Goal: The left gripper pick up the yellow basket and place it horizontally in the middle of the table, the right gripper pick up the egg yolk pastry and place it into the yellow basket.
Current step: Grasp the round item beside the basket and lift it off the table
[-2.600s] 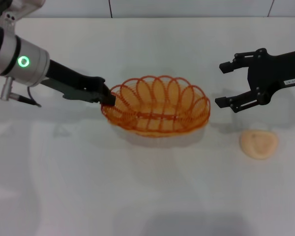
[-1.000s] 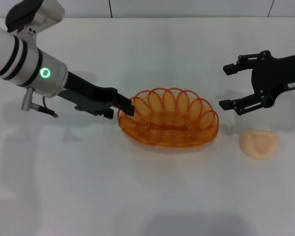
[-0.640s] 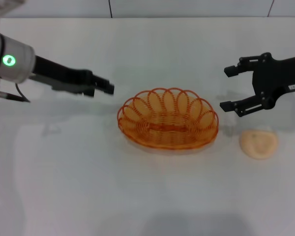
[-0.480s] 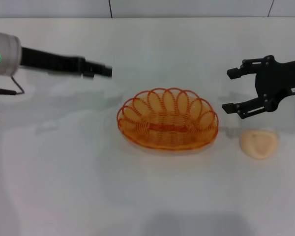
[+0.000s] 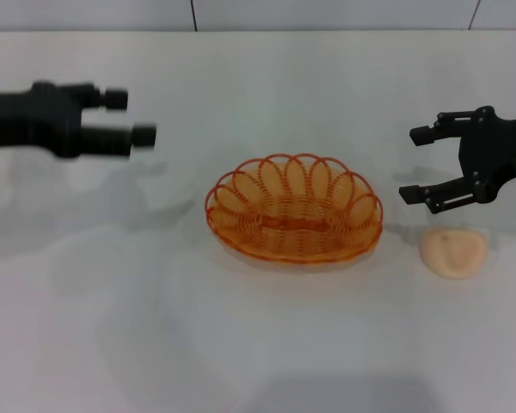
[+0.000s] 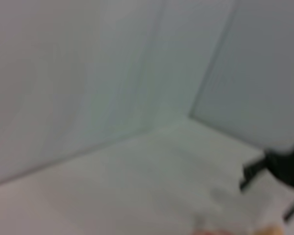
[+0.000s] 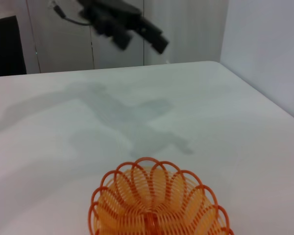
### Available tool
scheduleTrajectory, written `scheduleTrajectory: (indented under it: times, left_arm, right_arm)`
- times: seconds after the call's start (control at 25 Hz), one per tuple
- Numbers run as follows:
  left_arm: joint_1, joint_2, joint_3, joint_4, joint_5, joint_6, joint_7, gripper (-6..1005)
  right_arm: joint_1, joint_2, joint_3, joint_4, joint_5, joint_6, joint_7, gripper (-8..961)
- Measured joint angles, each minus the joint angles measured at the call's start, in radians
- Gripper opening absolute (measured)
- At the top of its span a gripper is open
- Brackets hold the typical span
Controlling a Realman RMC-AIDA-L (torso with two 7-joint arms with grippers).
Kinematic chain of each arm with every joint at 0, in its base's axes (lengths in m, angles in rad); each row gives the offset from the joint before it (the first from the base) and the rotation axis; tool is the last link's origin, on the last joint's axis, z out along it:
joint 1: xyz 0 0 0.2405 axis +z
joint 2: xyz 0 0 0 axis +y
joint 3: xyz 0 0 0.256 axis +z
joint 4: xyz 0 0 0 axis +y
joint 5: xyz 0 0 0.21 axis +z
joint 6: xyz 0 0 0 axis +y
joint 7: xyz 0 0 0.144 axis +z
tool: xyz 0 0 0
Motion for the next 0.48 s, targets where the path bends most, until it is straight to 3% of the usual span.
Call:
scheduleTrajectory:
  times: [0.08, 0.28, 0.48]
  left_arm:
    - [-0.006, 0.011, 0.003, 0.001, 0.065, 0.043, 0.031, 884]
    - [-0.017, 0.013, 0.003, 0.004, 0.228, 0.117, 0.138, 882]
    - [0.003, 0.010, -0.003, 0.012, 0.260, 0.145, 0.247, 879]
  right_arm:
    - [-0.003, 0.000, 0.000, 0.000, 0.005, 0.000, 0.000, 869]
    - [-0.014, 0.000, 0.000, 0.000, 0.022, -0.001, 0.000, 869]
    - [-0.034, 0.000, -0.001, 0.000, 0.036, -0.004, 0.000, 869]
